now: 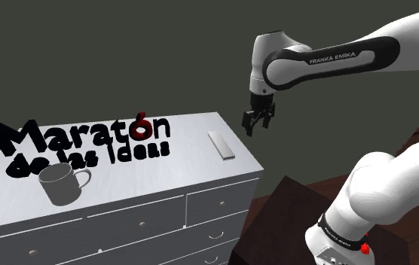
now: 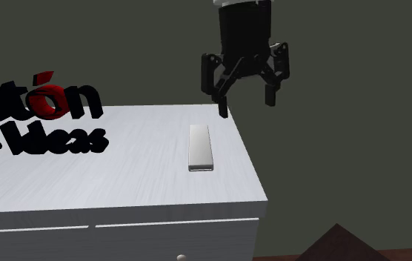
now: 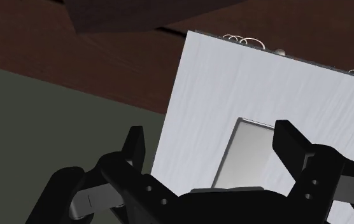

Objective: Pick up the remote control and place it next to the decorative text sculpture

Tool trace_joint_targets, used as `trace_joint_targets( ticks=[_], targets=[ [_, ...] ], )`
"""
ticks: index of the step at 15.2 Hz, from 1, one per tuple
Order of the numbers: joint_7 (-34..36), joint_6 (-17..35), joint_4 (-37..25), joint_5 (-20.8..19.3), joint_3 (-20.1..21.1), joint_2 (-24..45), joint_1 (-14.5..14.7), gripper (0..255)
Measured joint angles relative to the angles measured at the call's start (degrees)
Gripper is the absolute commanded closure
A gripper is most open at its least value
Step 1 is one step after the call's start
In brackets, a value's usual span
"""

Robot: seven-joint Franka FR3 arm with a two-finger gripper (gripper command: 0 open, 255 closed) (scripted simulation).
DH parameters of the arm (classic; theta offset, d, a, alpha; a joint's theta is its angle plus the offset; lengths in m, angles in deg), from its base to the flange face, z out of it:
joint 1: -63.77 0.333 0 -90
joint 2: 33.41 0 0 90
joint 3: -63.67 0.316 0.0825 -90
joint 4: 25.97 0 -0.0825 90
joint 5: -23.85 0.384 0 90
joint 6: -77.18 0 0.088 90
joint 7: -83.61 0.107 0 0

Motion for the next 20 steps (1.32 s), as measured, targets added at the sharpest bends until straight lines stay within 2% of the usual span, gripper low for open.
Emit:
trace_joint_targets(
  ticks=[8, 13, 20],
  targets=[
    [3.1, 13.2, -5.9, 1.3, -0.1, 16.1, -0.5, 0],
    [5.0, 19.8, -12.5, 2.3, -0.1, 27.2, -0.6, 0],
    [5.4, 25.0, -12.6, 2.4, -0.2, 32.1, -0.7, 0]
  ],
)
